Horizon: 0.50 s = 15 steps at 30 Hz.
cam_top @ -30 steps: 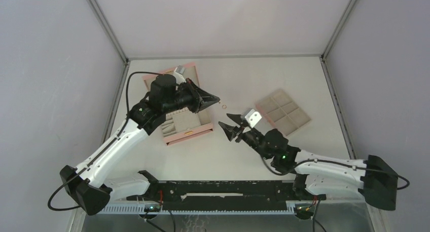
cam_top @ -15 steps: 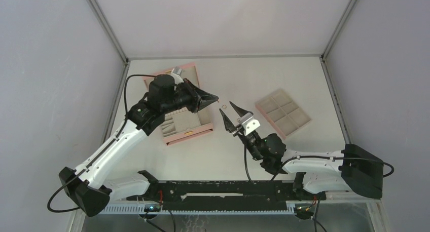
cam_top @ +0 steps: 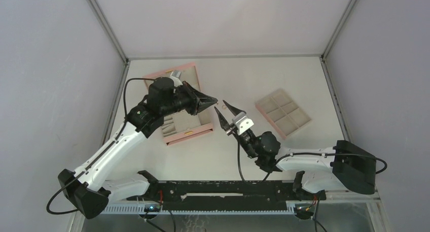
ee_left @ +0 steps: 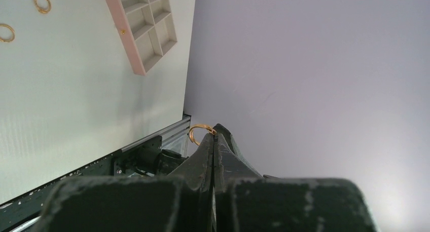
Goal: Organize the mixed jewelry
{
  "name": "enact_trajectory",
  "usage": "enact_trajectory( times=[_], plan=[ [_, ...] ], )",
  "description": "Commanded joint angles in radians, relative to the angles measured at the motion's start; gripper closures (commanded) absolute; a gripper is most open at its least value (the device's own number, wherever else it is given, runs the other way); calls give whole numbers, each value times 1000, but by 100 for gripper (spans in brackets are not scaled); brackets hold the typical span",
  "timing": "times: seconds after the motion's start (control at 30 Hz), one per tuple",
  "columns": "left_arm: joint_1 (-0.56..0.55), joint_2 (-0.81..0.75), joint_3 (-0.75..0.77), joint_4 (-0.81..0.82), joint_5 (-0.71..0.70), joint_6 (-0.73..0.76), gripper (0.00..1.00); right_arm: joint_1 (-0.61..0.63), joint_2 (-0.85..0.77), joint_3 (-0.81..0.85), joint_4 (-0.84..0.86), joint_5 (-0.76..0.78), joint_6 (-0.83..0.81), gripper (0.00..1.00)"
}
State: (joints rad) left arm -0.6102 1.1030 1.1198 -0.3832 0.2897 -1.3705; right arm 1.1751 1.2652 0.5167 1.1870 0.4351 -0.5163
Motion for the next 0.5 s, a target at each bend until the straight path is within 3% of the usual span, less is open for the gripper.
enact_trajectory(
  times=[0.0,0.47],
  plan=[
    [6,-32,-2,38,-12,-16,100,11,33,64,71,-16,-23,54],
    [6,-46,-29,56,-14,-30,100,9,63,75,91,14,-13,76]
  ],
)
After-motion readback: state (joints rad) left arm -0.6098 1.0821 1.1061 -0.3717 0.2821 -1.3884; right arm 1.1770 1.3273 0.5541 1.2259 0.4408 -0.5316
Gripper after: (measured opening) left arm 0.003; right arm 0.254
